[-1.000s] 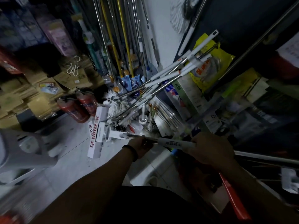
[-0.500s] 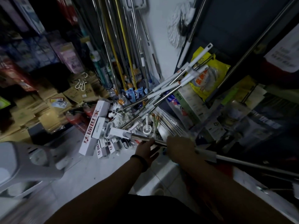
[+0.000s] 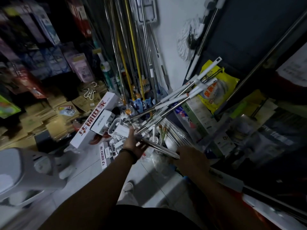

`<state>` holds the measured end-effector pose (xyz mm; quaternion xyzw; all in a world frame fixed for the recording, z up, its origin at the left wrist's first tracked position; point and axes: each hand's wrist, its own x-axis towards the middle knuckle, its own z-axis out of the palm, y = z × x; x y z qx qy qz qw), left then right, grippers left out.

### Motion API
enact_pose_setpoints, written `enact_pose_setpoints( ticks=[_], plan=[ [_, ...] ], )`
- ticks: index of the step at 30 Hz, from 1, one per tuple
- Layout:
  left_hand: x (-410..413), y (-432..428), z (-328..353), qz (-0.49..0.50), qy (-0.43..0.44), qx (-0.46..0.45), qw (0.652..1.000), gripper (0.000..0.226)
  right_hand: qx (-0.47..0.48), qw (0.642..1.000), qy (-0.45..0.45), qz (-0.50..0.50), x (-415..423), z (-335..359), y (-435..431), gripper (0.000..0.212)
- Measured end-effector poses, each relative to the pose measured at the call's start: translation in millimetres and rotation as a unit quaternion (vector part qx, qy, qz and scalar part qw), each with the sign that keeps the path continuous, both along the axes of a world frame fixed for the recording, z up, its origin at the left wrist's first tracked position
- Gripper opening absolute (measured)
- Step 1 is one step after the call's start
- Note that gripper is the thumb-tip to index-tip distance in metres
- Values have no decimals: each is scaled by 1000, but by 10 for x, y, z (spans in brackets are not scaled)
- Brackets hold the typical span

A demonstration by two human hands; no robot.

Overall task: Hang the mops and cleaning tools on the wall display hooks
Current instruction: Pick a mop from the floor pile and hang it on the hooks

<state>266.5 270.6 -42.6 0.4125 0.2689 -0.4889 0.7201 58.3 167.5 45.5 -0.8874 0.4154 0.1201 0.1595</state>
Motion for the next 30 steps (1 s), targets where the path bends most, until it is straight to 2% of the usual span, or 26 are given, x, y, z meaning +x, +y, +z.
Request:
enact_pose_setpoints(
  ticks=[2,4,7,9,12,15,17,20,24,28,30],
  plan=[
    [204,-5,-12,38,33,-35,998,68,8,1000,-4,-9,-55,-25,12,49],
    [217,26,8,30,41,-54,997,47,57,998,0,-21,-102,-28,-8,50],
    [114,19,11,20,-4,-37,999,37,163,986,-21,-32,-144,-17,-44,48],
    [100,-37,72,13,-31,-37,999,29,207,976,-53,-47,-181,-44,-65,39],
    [152,-146,232,20,-76,-59,995,26,266,960,-82,-34,-220,-136,-154,32],
    [255,-250,409,21,-128,-92,987,38,335,938,-88,-37,-123,-112,-211,25],
    [298,-329,617,8,-166,-123,978,28,321,940,-106,-32,49,-43,-273,21],
    [332,-519,974,-7,-217,-153,964,20,304,928,-209,-58,416,174,-393,20],
    [309,-822,1362,-42,-280,-174,943,20,236,919,-312,-49,941,731,-554,42],
    [258,-1032,1620,-49,-330,-199,922,35,175,901,-395,-46,1303,1160,-748,60],
    [230,-1112,1718,-77,-356,-204,909,42,174,893,-411,-54,1415,1393,-840,74]
  ],
)
